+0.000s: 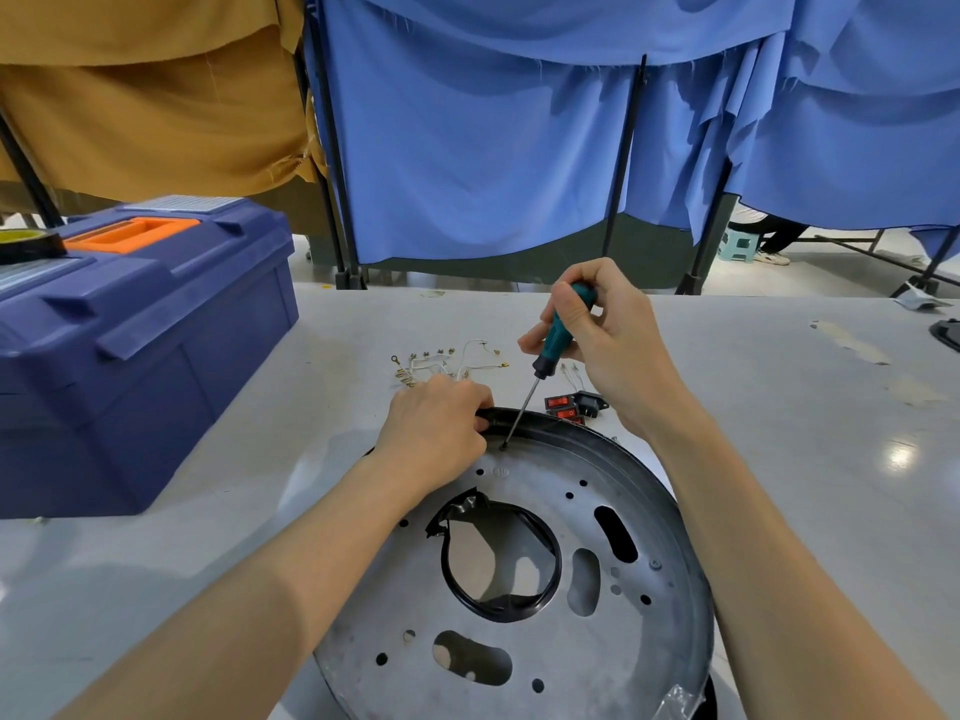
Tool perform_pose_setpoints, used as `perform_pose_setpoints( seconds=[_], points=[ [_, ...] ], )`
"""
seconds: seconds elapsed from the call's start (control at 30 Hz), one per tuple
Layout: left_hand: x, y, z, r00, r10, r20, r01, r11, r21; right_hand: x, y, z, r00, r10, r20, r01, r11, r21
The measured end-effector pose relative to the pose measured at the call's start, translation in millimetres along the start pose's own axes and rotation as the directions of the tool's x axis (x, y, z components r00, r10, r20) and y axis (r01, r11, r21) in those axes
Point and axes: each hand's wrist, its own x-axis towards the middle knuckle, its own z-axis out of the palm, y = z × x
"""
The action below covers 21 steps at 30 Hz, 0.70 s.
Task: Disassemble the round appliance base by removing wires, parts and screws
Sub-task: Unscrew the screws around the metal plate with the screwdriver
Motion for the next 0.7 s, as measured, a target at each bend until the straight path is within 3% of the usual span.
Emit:
perform_pose_setpoints(
  seconds=[0.23, 0.3, 0.37, 0.43, 0.53, 0.6, 0.7],
  points=[
    [0.8, -1.2, -2.8, 0.996, -0.043, 0.077, 0.049, 0.996, -0.068, -1.0, -9.3, 2.6, 0.990, -0.093, 0.111, 0.126, 0.927, -0.352],
    [1.0, 0.2, -7.6, 0.994, -0.068, 0.083, 0.084, 0.976, -0.202, -2.3, -9.5, 3.9, 0.988, -0.120, 0.094, 0.146, 0.924, -0.354],
    [2.1, 5.6, -16.6, 0.998, -0.059, 0.003, 0.054, 0.881, -0.470, -2.9, -11.0, 6.2, 0.987, -0.141, 0.084, 0.160, 0.932, -0.324],
    [5.9, 14.3, -28.3, 0.994, -0.004, -0.106, -0.071, 0.710, -0.700, -3.3, -13.3, 8.3, 0.984, -0.158, 0.082, 0.176, 0.934, -0.311],
    [12.9, 18.9, -44.4, 0.994, 0.083, -0.074, -0.104, 0.450, -0.887, -3.4, -14.9, 8.8, 0.984, -0.157, 0.083, 0.175, 0.933, -0.315],
    [15.0, 16.1, -46.8, 0.996, 0.094, -0.004, -0.039, 0.373, -0.927, -4.1, -13.9, 7.4, 0.988, -0.135, 0.077, 0.152, 0.946, -0.287],
    [13.6, 18.6, -36.7, 0.996, 0.064, -0.055, -0.076, 0.394, -0.916, -5.3, -12.6, 8.5, 0.992, -0.108, 0.067, 0.123, 0.956, -0.267]
  ],
)
